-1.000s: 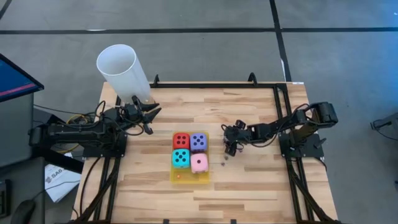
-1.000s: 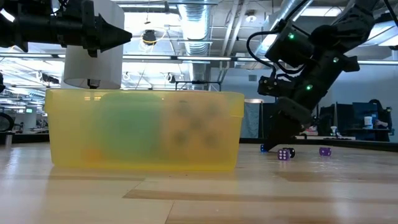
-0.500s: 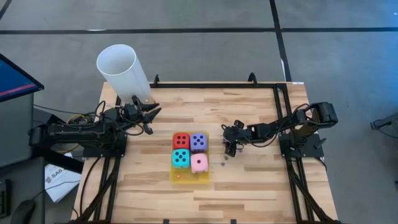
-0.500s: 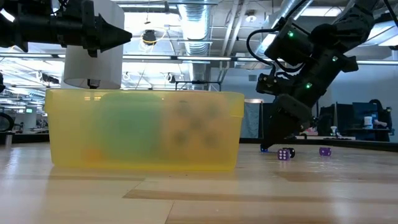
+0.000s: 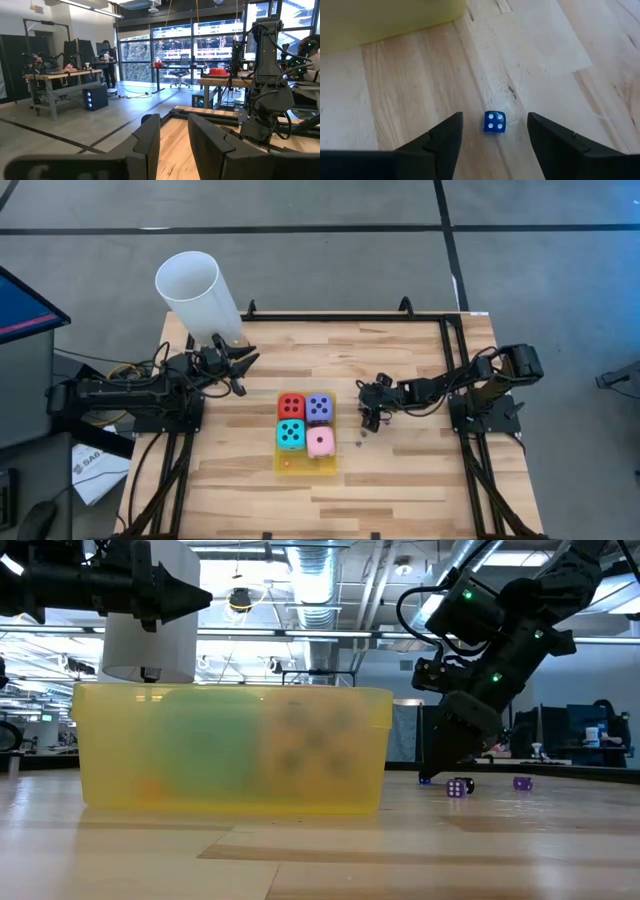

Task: Pick & Place Dice
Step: Put the blue die into the yellow bin

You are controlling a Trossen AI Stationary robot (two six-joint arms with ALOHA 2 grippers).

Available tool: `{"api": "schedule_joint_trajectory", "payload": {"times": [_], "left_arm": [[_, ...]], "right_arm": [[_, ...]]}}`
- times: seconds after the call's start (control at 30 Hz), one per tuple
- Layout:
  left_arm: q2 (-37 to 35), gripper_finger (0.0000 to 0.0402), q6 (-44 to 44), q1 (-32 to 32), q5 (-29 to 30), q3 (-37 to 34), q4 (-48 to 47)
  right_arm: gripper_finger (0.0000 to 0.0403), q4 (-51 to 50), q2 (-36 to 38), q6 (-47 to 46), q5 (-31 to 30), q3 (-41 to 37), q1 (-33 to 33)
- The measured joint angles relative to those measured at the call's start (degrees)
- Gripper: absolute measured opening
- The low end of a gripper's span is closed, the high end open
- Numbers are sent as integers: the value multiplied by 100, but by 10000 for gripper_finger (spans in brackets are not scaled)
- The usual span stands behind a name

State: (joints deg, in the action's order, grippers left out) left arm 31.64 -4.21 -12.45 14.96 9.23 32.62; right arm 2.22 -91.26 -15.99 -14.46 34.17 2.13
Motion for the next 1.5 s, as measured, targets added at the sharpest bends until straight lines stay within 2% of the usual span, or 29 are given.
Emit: {"api": "schedule_joint_trajectory", "payload": {"times": [0.17, 0.8, 1.5], "left_arm": [[-2, 90, 0, 0, -2, 0, 0], [-2, 90, 0, 0, 0, 0, -2], [-2, 90, 0, -1, -1, 0, -2]], "right_arm": [[218, 0, 2, 140, 250, 0, -2], [213, -2, 2, 144, 246, 0, -156], [96, -2, 2, 142, 261, 0, -157]]}}
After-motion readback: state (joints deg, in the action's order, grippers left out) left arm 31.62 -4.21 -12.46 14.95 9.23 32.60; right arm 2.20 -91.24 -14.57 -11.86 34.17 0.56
